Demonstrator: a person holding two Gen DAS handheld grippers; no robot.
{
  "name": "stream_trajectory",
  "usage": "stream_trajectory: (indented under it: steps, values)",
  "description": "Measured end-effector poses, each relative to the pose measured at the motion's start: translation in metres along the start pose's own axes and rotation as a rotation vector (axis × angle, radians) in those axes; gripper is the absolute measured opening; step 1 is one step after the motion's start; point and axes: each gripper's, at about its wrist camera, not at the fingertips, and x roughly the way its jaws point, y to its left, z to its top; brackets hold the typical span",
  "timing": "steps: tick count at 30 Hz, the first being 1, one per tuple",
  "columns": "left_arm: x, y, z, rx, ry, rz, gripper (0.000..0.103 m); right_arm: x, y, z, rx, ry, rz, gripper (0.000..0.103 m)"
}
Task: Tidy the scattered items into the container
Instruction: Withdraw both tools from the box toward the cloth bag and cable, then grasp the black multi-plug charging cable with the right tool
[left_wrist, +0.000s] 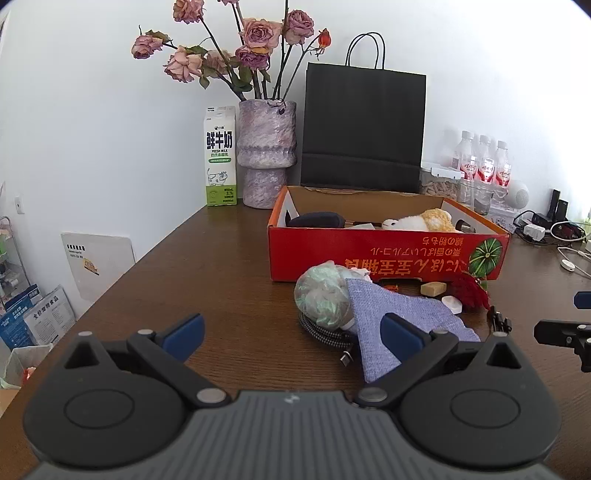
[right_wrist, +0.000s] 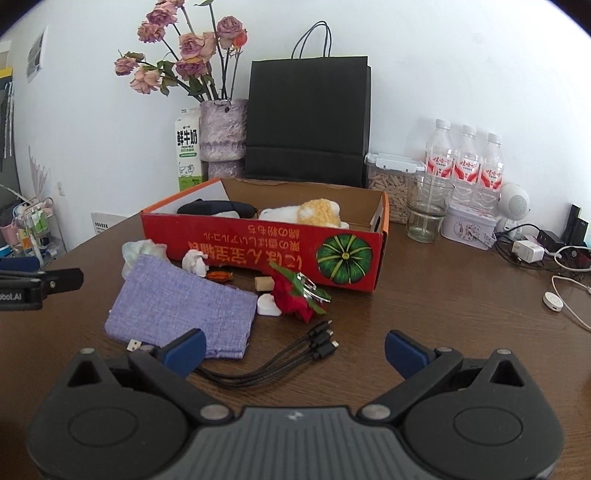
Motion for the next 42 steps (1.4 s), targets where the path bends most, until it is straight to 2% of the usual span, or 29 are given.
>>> stream_trajectory:
  steps: [15,20,24,29,31,33,35,36,37,42]
  values:
    - [-0.007,-0.012,-0.01,0.052,0.025,-0.035,0.103,-0.002,0.003,-0.018,0.005,0.038,-0.003,0.103]
    - [0.0,-0.015,-0.012,0.054,0.049,-0.046,0.103,0.012,0.005,-0.019,0.012,0.066,-0.003,0.103]
    - [0.003,-0.016,-0.012,0.055,0.05,-0.042,0.103,0.032,0.003,-0.015,0.035,0.095,-0.044,0.102]
    - [0.009,-0.008,-0.014,0.023,0.065,-0.039,0.103,0.056,0.004,-0.007,0.063,0.141,-0.043,0.081]
    - [0.012,-0.005,-0.014,0.013,0.072,-0.037,0.103,0.068,0.009,-0.006,0.05,0.168,-0.042,0.068]
    - [0.014,-0.003,-0.014,0.004,0.079,-0.036,0.103,0.072,0.013,-0.008,0.037,0.154,-0.028,0.065]
    - [0.016,-0.002,-0.015,-0.002,0.086,-0.034,0.103,0.072,0.013,-0.007,0.015,0.148,0.003,0.05]
    - [0.016,-0.003,-0.015,-0.002,0.09,-0.035,0.103,0.071,0.013,-0.006,0.004,0.143,0.012,0.03]
    - [0.017,-0.003,-0.015,0.0,0.091,-0.038,0.103,0.07,0.011,-0.006,0.003,0.138,0.014,0.016]
    - [0.018,-0.013,-0.009,0.012,0.085,-0.062,0.103,0.066,-0.003,-0.008,0.031,0.131,0.016,0.006]
